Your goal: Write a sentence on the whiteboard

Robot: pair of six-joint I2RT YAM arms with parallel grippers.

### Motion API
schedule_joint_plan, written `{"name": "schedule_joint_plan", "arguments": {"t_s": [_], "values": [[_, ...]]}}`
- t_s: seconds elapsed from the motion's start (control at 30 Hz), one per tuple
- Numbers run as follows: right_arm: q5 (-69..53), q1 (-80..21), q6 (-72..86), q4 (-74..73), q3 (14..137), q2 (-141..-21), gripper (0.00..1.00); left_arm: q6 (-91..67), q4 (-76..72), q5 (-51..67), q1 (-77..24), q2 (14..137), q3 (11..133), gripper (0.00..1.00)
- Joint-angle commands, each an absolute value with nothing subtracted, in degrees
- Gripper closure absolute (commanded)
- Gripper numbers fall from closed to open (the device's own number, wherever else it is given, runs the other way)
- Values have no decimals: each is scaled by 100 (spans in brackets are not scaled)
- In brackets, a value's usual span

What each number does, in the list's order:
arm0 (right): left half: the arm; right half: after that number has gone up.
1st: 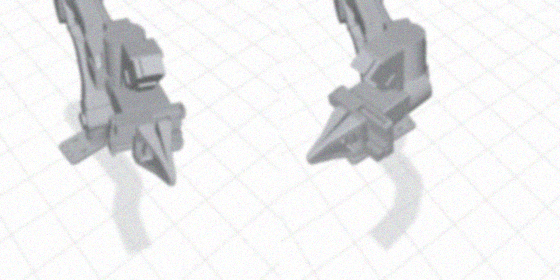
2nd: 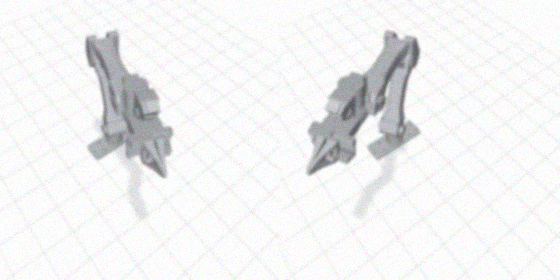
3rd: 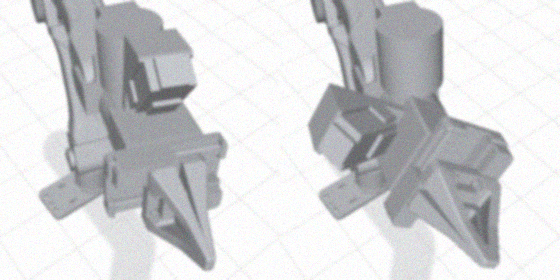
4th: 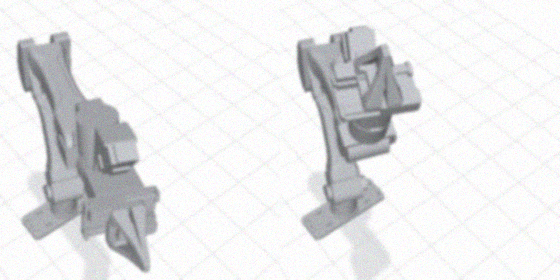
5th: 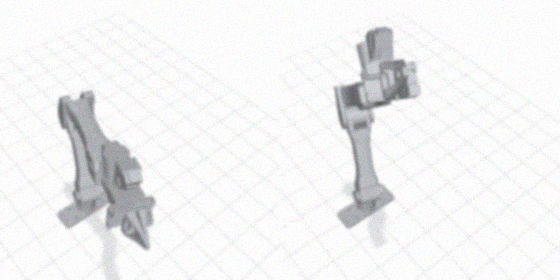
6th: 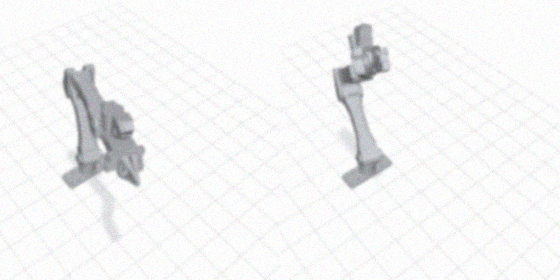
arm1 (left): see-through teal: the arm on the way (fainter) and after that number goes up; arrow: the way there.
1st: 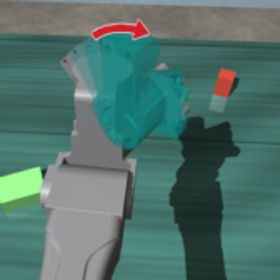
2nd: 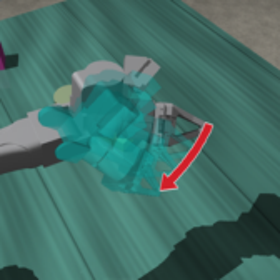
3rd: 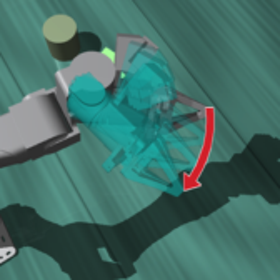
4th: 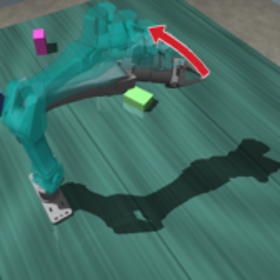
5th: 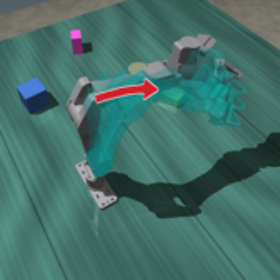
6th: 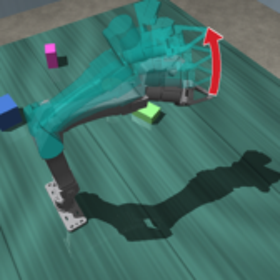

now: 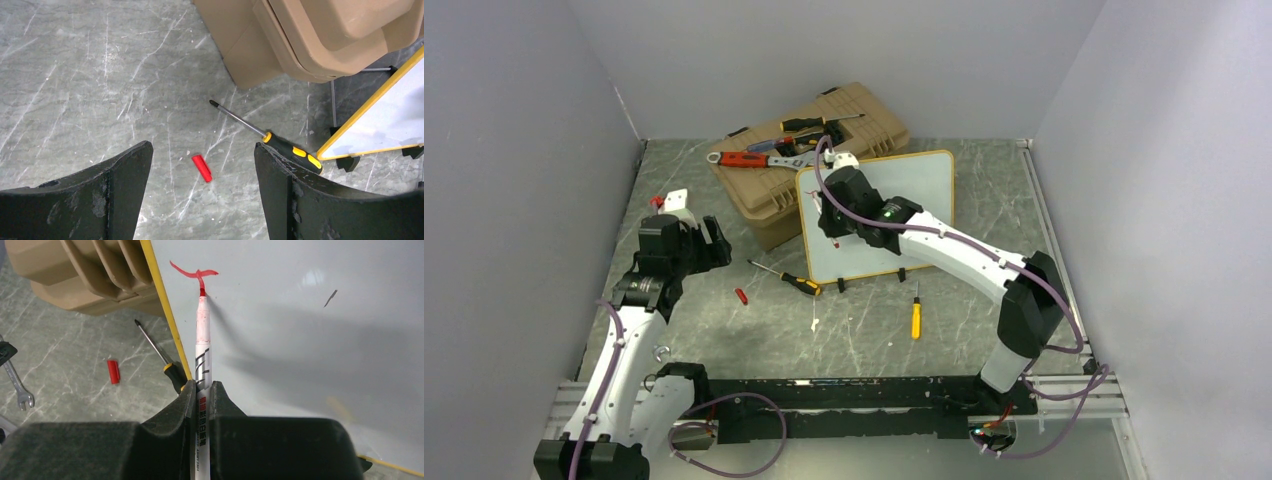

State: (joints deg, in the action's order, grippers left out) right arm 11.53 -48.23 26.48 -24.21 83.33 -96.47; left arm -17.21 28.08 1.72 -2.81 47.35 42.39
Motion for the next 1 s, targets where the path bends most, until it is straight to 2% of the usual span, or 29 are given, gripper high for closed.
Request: {"name": "schedule_joint_plan", "arguments": {"t_s": [0.0, 0.63, 0.97], "values": [[1196, -4825, 2803, -2600, 8113, -9530, 100, -1635, 2616, 295, -264, 4642, 4214, 21], [1003, -4966, 2632, -2180, 8178, -9541, 100, -1635, 2588, 347, -264, 4589, 4210, 21], [809, -4966, 2518, -1576, 7800, -9099, 100, -1636, 2591, 312, -264, 4563, 4205, 21]]}}
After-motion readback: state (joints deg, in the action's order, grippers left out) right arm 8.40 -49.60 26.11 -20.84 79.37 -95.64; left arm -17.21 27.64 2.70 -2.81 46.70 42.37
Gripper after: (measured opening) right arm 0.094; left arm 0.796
